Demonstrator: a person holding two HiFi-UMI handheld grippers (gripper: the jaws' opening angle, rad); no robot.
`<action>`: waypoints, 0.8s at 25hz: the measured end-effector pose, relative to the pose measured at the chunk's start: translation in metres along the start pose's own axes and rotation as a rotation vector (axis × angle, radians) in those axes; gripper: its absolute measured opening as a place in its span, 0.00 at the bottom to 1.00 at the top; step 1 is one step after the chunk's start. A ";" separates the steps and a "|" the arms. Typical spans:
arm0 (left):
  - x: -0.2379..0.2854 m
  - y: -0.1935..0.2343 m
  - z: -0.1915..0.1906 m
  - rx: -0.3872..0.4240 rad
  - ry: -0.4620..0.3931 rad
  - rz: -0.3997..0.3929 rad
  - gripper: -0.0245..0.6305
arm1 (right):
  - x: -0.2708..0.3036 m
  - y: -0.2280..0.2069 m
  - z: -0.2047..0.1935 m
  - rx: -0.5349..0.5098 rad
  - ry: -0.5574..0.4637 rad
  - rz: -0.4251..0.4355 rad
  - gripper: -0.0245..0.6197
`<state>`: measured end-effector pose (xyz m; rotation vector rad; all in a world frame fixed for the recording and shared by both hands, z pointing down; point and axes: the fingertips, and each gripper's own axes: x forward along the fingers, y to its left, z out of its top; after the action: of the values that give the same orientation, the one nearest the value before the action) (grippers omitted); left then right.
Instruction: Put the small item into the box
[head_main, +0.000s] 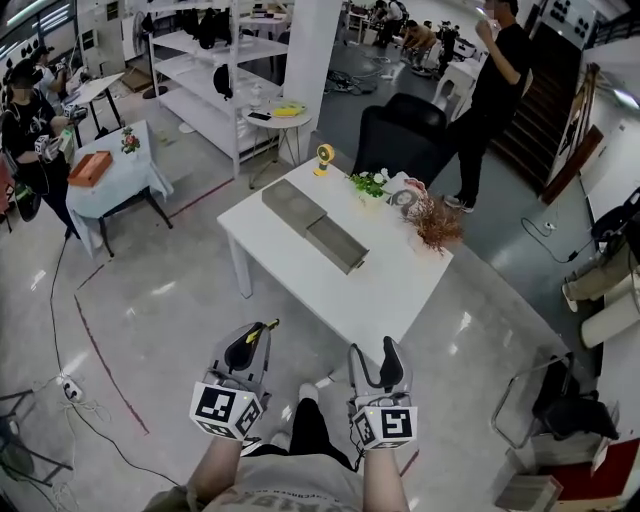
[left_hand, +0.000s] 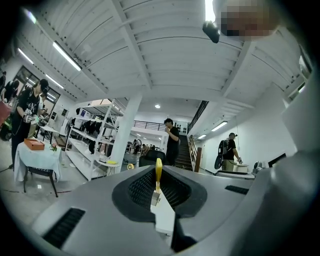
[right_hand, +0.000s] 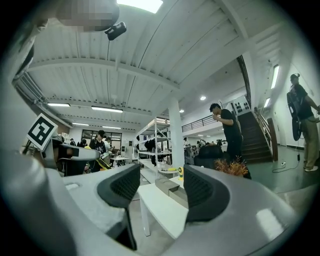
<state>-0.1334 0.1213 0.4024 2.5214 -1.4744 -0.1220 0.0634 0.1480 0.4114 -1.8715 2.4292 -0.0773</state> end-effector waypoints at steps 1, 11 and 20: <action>0.008 0.002 -0.001 -0.002 0.001 0.001 0.08 | 0.008 -0.004 -0.002 0.000 0.004 0.004 0.44; 0.116 0.020 0.007 -0.010 -0.023 0.021 0.08 | 0.103 -0.062 0.008 -0.049 0.000 0.056 0.44; 0.219 0.027 0.018 0.010 -0.032 0.035 0.08 | 0.184 -0.131 0.014 -0.040 -0.024 0.069 0.44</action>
<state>-0.0509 -0.0846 0.3996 2.5110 -1.5343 -0.1510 0.1440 -0.0635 0.4033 -1.7918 2.4946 -0.0023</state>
